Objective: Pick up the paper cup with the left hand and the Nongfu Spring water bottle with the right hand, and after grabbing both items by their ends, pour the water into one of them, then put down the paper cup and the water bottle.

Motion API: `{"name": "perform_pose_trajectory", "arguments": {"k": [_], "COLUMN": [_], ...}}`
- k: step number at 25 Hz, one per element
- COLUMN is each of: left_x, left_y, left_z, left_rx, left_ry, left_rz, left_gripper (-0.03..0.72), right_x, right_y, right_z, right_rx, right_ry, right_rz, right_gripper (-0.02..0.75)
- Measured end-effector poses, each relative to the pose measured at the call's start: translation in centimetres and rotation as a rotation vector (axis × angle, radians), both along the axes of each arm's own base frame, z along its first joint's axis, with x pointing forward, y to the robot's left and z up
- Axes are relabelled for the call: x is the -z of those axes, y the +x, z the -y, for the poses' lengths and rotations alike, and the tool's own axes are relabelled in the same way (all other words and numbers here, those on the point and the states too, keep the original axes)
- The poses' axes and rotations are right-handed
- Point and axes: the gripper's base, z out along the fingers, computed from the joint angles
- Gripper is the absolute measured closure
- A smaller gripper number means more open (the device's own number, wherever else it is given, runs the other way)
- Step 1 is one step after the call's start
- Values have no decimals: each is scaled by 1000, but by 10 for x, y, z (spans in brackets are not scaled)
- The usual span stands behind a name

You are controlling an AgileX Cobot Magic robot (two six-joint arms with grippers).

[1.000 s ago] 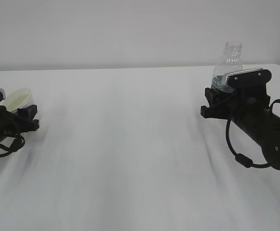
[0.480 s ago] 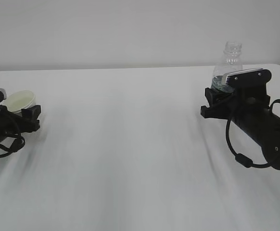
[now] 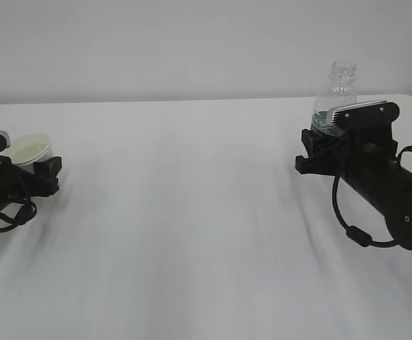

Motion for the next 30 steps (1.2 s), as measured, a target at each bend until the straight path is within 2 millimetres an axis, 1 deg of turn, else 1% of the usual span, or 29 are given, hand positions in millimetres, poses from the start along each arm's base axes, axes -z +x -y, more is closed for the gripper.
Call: {"name": "perform_pose_trajectory", "arguments": {"k": [6, 13, 18, 26, 30], "left_x": [3, -5, -5, -19, -22], "left_y": [-2, -16, -26, -42, -53], "left_z": [0, -1, -1, -1, -2], "left_rx": [0, 0, 0, -2, -2], "left_ry": [5, 5, 6, 5, 6], "left_rz": [-32, -45, -66, -57, -68], "left_gripper": [113, 111, 111, 111, 111], "right_x": [0, 0, 0, 0, 0], "right_y": [0, 0, 0, 0, 0], "right_z": [0, 0, 0, 0, 0], "right_rx": [0, 0, 0, 0, 0], "right_ry": [0, 0, 0, 0, 0], "right_rz": [0, 0, 0, 0, 0], "right_gripper": [334, 334, 334, 334, 334]}}
